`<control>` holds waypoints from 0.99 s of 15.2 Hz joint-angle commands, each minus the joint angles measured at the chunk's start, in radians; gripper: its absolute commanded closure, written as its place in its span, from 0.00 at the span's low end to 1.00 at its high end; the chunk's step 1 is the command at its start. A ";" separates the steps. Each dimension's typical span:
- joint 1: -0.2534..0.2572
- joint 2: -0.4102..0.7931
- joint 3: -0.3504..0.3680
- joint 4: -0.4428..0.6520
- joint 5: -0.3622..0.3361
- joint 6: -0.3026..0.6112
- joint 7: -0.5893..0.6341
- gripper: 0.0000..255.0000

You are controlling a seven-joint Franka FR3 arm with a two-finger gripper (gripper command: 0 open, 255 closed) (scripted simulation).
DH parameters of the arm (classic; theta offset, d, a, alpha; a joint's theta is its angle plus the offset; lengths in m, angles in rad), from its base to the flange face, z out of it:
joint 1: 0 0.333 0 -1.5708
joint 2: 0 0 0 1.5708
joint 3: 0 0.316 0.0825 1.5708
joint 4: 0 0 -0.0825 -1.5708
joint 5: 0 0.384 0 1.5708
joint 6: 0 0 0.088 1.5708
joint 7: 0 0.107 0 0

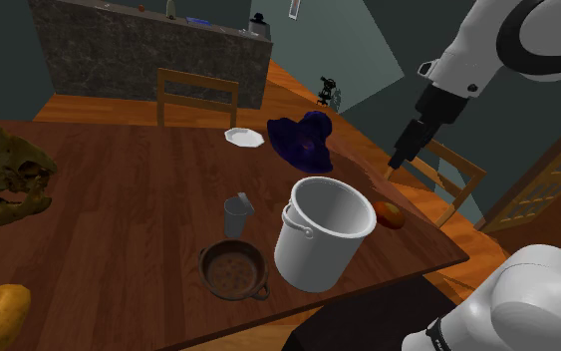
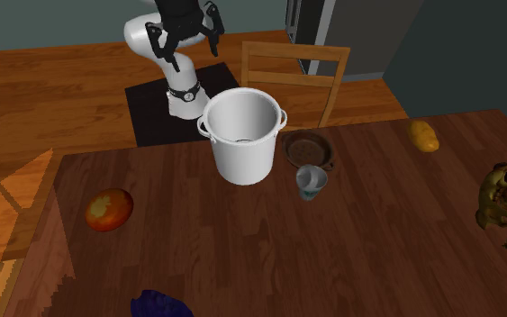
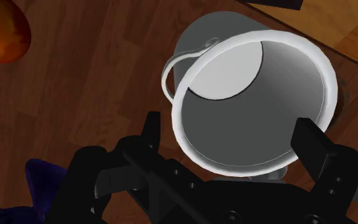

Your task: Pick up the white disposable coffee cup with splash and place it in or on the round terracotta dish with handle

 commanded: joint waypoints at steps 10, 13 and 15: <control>0.055 0.443 -0.004 0.205 0.073 0.095 -0.054 0.00; 0.070 0.586 -0.003 0.295 0.099 0.101 -0.074 0.00; 0.079 0.681 0.000 0.361 0.116 0.098 -0.086 0.00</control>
